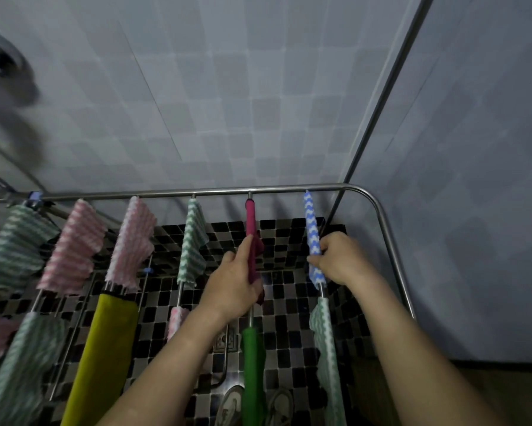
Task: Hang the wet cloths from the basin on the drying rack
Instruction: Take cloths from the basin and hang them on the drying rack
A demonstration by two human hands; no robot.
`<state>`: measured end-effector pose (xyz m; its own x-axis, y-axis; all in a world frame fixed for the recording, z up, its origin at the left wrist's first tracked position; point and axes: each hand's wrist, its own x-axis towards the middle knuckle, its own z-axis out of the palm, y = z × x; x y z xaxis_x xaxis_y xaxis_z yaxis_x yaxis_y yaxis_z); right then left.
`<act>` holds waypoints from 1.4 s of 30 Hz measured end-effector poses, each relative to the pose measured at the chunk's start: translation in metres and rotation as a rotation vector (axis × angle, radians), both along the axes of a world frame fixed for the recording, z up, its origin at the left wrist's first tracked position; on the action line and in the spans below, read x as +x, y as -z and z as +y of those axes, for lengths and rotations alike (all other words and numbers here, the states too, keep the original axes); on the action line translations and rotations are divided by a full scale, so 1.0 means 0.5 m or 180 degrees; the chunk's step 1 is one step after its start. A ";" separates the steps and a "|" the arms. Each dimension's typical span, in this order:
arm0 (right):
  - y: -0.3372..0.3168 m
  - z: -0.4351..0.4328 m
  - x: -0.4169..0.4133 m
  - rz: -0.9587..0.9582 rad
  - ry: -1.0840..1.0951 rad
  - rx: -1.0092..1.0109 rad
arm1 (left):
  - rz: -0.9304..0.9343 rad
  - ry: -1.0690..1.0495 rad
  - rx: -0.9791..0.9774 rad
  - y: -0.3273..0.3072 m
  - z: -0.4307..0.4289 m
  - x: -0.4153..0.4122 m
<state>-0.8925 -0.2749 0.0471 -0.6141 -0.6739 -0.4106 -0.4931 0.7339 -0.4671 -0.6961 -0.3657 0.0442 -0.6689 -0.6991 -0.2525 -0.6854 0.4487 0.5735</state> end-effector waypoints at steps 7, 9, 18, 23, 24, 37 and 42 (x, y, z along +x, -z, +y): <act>0.004 0.021 0.017 -0.0108 0.0018 -0.0332 | 0.0193 -0.0017 0.0522 0.007 -0.013 0.003; -0.001 0.028 0.023 -0.0056 -0.0016 -0.0366 | 0.0183 -0.0019 0.0610 0.007 -0.012 0.006; -0.044 0.140 0.090 0.0157 0.0231 -0.0111 | 0.0300 0.0050 0.0119 -0.026 0.036 0.086; -0.057 0.210 0.190 0.0326 0.0446 0.0068 | -0.0009 0.0455 0.0534 -0.008 0.072 0.137; -0.058 0.218 0.215 0.0352 0.0530 0.0093 | 0.0088 0.0532 0.0702 -0.006 0.082 0.148; -0.031 0.226 0.360 0.0945 0.1514 0.0066 | 0.0546 0.0979 0.0896 0.003 0.106 0.185; -0.086 0.265 0.439 0.0597 0.2014 -0.0701 | 0.0442 0.1063 0.0931 -0.021 0.114 0.203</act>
<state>-0.6730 -0.1426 0.0903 -0.9636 -0.2185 -0.1540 -0.0886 0.8048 -0.5868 -0.5948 -0.3089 0.0547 -0.8868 -0.3524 -0.2991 -0.4386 0.4375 0.7850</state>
